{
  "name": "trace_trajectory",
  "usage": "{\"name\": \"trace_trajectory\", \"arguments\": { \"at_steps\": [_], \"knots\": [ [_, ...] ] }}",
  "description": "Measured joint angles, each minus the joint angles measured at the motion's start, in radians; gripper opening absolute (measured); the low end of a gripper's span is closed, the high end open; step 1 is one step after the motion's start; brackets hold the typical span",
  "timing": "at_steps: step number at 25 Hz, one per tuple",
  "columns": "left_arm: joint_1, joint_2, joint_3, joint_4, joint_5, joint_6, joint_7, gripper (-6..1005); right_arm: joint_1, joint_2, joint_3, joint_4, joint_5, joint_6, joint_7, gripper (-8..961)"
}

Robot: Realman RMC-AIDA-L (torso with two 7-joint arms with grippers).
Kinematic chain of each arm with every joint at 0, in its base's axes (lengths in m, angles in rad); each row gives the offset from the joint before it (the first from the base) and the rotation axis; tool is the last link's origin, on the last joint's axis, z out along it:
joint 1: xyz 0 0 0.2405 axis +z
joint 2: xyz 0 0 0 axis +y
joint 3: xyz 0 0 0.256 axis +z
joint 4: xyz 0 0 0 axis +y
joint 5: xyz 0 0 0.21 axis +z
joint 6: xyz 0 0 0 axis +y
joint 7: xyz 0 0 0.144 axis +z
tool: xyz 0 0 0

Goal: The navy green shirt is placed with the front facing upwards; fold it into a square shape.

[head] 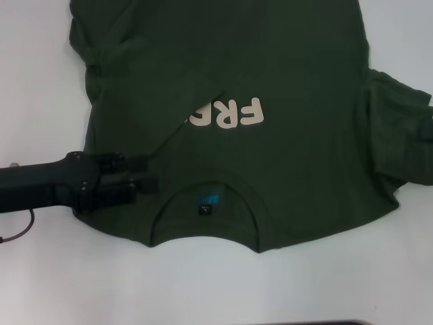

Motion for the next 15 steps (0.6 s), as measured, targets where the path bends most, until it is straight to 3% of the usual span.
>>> {"name": "trace_trajectory", "arguments": {
  "at_steps": [3, 6, 11, 15],
  "knots": [
    [-0.014, 0.002, -0.005, 0.012, 0.001, -0.002, -0.023, 583, 0.001, -0.06, 0.012, -0.016, -0.039, 0.008, 0.095, 883],
    [-0.02, 0.006, -0.016, 0.024, -0.002, -0.005, -0.031, 583, 0.024, -0.093, 0.038, -0.048, -0.145, 0.009, 0.168, 828],
    [-0.022, 0.006, -0.025, 0.03, -0.002, -0.01, -0.031, 583, 0.071, -0.098, 0.109, -0.131, -0.337, 0.035, 0.247, 791],
    [-0.024, 0.004, -0.029, 0.031, -0.003, -0.011, -0.032, 582, 0.085, -0.099, 0.13, -0.137, -0.384, 0.091, 0.304, 790]
  ]
}}
